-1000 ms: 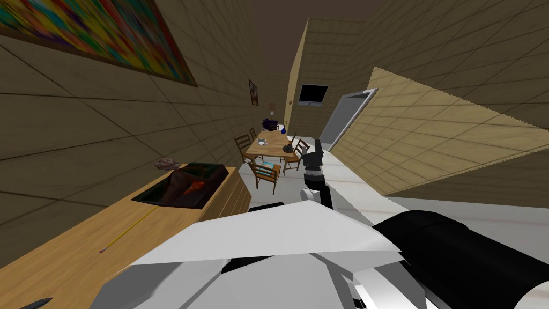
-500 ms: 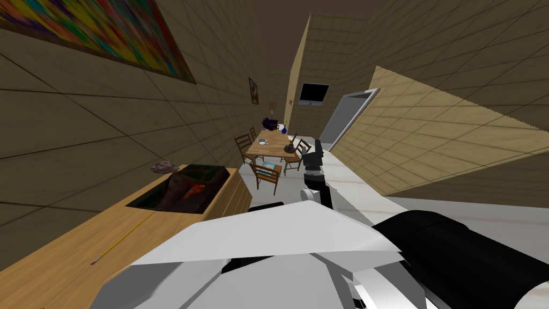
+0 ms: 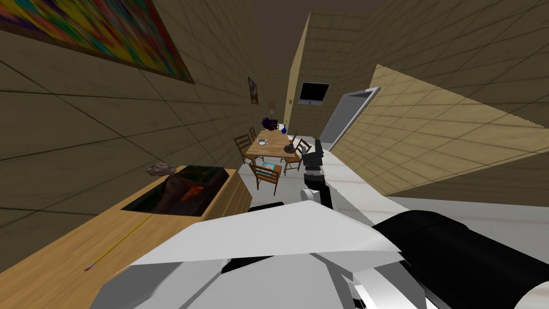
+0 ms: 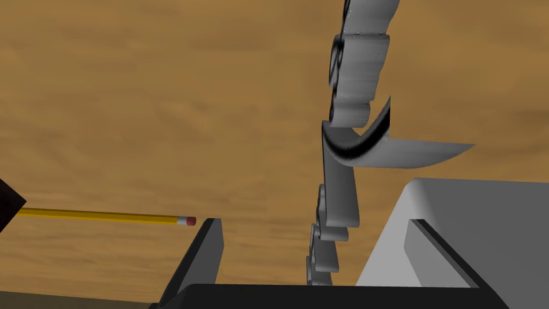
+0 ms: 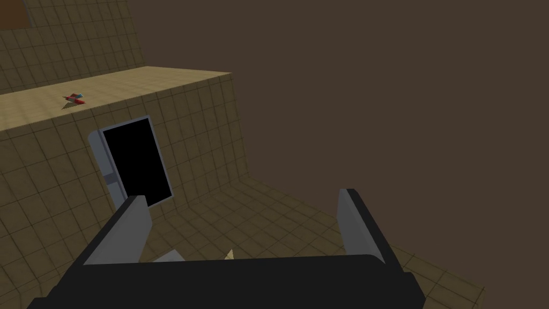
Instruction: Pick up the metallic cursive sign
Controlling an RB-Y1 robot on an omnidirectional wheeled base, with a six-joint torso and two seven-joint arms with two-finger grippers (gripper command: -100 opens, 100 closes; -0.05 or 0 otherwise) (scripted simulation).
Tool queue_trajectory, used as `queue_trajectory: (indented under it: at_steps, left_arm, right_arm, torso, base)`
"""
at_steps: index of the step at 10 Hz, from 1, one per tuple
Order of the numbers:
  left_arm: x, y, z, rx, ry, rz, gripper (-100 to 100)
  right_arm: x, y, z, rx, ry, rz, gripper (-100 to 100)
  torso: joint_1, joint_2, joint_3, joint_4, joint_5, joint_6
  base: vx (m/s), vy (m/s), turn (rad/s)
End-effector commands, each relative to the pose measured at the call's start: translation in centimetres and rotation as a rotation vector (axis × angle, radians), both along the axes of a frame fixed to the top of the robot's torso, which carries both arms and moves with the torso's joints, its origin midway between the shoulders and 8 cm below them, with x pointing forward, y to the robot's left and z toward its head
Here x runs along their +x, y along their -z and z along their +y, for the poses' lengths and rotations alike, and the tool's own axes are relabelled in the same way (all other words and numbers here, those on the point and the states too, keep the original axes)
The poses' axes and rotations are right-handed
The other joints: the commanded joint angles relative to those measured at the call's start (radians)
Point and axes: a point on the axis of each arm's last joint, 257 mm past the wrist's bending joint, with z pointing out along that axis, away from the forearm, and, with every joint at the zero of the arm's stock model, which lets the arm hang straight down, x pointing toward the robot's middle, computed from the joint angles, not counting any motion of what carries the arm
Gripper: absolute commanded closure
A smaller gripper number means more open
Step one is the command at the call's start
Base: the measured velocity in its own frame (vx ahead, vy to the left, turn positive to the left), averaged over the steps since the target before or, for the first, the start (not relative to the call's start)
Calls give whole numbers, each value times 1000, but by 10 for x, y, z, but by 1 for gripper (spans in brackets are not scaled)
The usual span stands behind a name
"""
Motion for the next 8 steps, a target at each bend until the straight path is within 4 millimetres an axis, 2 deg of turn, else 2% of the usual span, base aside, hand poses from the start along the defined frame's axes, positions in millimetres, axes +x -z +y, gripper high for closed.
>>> queue_trajectory:
  at_steps: [1, 5, 6, 7, 8]
  left_arm:
    - [0, 0, 0, 0, 0, 0, 100]
    - [0, 0, 0, 0, 0, 1, 100]
    - [0, 0, 0, 0, 0, 2, 0]
    - [2, -5, -1, -1, 0, 0, 100]
    - [4, -8, -3, -2, 1, 0, 100]
  right_arm:
    - [0, 0, 0, 0, 0, 0, 0]
    - [0, 0, 0, 0, 0, 0, 0]
    - [0, 0, 0, 0, 0, 0, 0]
    - [0, 0, 0, 0, 0, 0, 0]
    - [0, 0, 0, 0, 0, 0, 0]
  torso:
    - [0, 0, 0, 0, 0, 0]
    - [0, 1, 1, 0, 0, 0]
    - [0, 1, 1, 0, 0, 0]
    - [0, 1, 1, 1, 0, 0]
    - [-1, 1, 1, 1, 0, 0]
  base:
    - [0, 0, 0]
    - [0, 0, 0]
    - [0, 0, 0]
    - [-12, -2, 8]
    - [-23, -1, 11]
